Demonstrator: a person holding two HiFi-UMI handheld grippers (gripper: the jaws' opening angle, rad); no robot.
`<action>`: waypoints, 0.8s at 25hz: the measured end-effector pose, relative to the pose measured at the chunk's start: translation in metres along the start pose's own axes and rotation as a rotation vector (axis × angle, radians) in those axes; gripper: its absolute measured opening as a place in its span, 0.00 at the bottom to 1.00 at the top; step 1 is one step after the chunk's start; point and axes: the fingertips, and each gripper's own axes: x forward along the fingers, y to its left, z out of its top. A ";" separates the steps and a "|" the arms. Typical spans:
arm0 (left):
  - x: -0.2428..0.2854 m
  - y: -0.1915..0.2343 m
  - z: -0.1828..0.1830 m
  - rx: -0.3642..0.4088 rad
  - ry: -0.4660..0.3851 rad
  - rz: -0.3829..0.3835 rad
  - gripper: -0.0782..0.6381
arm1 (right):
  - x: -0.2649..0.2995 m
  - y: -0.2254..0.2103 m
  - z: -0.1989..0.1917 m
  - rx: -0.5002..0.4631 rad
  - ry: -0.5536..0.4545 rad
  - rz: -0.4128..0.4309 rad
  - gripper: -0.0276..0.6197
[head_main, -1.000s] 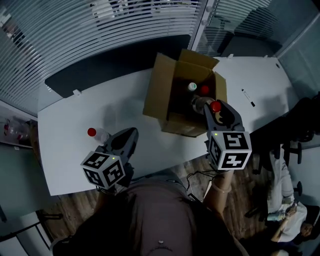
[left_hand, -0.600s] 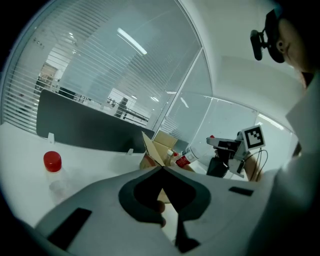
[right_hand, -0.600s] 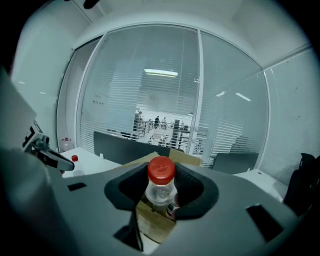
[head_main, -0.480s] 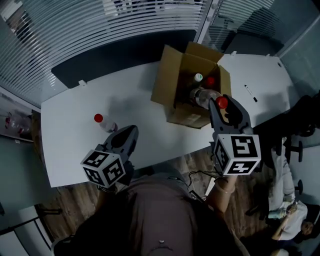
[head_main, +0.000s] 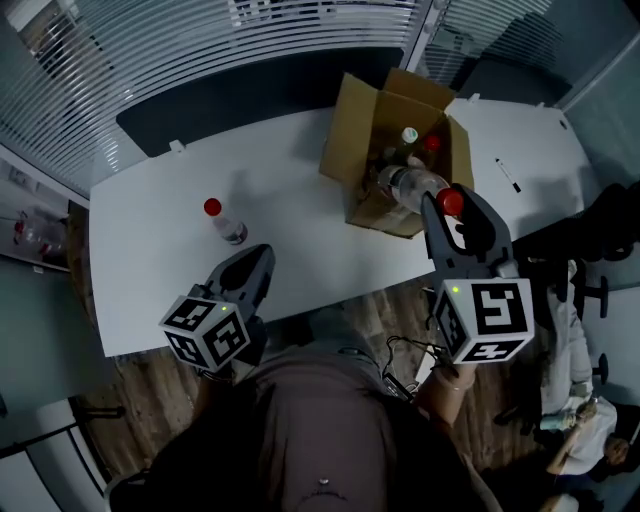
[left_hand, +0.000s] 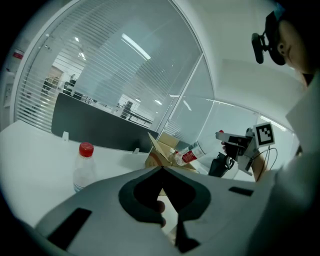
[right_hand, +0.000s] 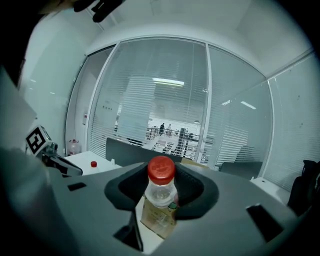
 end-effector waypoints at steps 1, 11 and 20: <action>-0.004 0.001 -0.001 0.000 -0.002 0.003 0.12 | -0.003 0.004 0.000 0.001 -0.005 0.006 0.31; -0.038 0.010 -0.008 -0.019 -0.031 0.059 0.12 | -0.011 0.043 -0.003 0.008 -0.005 0.102 0.31; -0.067 0.026 -0.010 -0.043 -0.074 0.147 0.12 | 0.007 0.081 -0.006 -0.020 0.002 0.225 0.31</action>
